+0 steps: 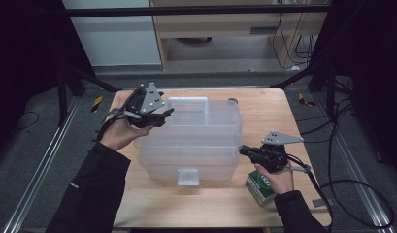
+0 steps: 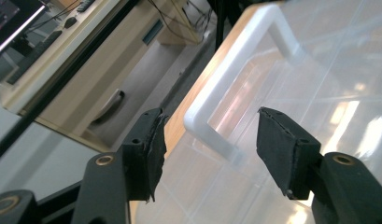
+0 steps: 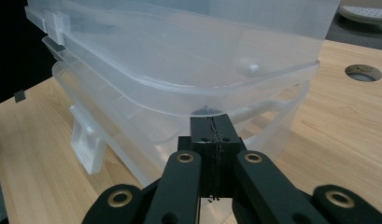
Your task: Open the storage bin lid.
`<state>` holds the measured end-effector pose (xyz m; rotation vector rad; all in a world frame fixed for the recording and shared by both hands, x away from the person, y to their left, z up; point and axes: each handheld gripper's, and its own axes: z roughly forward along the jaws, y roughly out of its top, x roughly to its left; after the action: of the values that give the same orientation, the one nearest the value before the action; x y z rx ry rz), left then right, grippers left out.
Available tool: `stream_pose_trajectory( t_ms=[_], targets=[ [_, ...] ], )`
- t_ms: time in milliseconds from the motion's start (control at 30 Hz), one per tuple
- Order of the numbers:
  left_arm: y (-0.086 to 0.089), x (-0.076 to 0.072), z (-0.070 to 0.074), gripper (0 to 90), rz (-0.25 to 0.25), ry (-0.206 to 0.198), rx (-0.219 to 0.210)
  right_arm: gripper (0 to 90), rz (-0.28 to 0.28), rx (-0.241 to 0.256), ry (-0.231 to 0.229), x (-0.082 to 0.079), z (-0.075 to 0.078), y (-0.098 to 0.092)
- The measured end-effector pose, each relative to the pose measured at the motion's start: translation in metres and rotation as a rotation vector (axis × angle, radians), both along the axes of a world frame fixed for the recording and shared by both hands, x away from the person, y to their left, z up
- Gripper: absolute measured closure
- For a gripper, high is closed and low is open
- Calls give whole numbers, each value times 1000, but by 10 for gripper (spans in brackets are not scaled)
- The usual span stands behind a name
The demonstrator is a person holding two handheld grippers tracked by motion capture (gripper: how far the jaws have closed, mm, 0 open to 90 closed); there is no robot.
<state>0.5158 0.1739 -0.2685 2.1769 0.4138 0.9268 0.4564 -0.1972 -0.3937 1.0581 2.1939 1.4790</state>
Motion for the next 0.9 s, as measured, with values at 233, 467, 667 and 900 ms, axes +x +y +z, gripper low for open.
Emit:
stream_pose_trajectory(
  t_ms=[233, 467, 667, 900],
  targets=[
    [29, -12, 0, 455, 69, -10, -152, 900, -3, 0, -3, 0, 0, 0],
    [60, -22, -2, 588, 170, -51, -315, 900, -7, 1, -2, 0, 0, 0],
    [85, -32, -10, 657, 257, -44, -419, 900, -5, 1, 1, 0, 0, 0],
    [117, -49, -34, 740, 338, -36, -513, 900, -8, 3, 1, 0, 0, 0]
  ],
)
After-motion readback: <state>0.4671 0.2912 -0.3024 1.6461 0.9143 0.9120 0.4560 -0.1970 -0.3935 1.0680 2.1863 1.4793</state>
